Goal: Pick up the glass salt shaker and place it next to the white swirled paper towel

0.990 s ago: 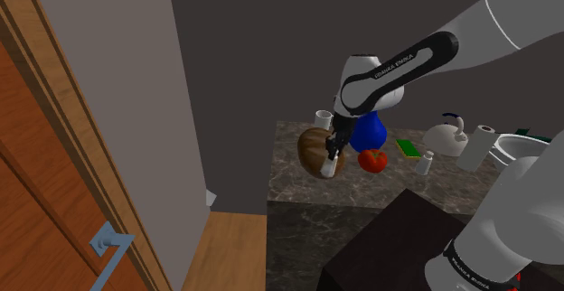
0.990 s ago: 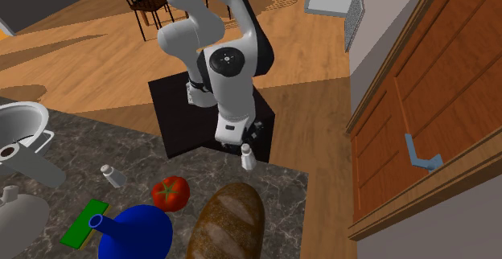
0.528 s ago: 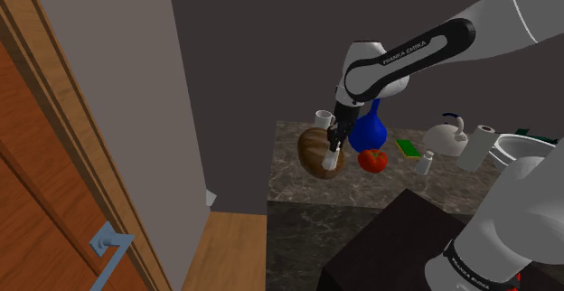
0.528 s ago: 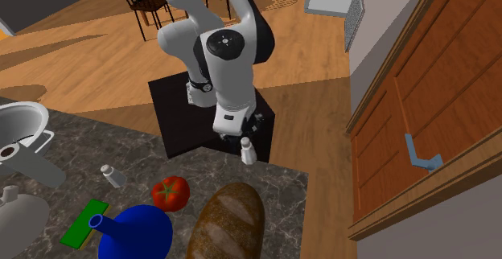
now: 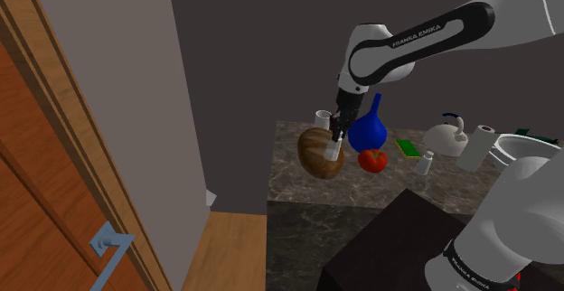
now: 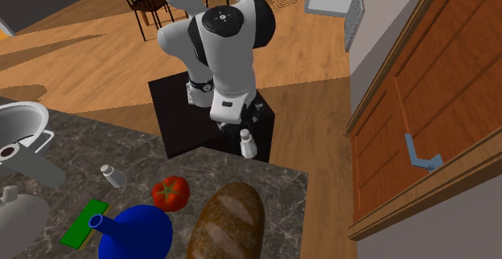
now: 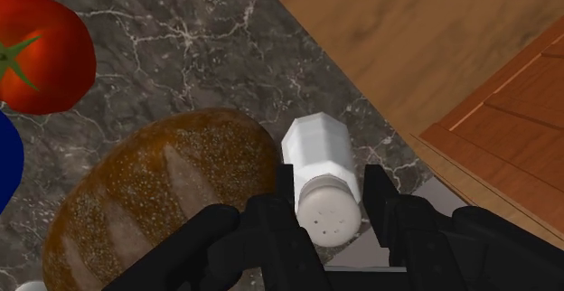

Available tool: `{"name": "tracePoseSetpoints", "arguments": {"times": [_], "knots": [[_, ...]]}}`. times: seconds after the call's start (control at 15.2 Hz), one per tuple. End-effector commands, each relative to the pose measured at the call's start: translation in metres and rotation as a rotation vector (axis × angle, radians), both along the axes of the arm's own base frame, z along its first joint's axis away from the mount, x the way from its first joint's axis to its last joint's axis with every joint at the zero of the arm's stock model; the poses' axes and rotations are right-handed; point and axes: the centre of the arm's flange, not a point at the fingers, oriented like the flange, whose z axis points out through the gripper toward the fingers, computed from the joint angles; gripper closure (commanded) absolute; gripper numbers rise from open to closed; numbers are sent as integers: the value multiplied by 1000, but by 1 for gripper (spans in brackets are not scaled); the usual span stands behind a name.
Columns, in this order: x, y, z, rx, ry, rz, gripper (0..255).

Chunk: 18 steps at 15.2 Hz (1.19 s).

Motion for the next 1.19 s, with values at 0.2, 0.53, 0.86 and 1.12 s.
{"name": "tracePoseSetpoints", "arguments": {"times": [0.2, 0.53, 0.86, 1.12], "knots": [[-1, -1, 27, 0, 0, 0, 255], [-1, -1, 54, 0, 0, 0, 255], [-1, -1, 80, 0, 0, 0, 255], [-1, -1, 101, 0, 0, 0, 255]]}}
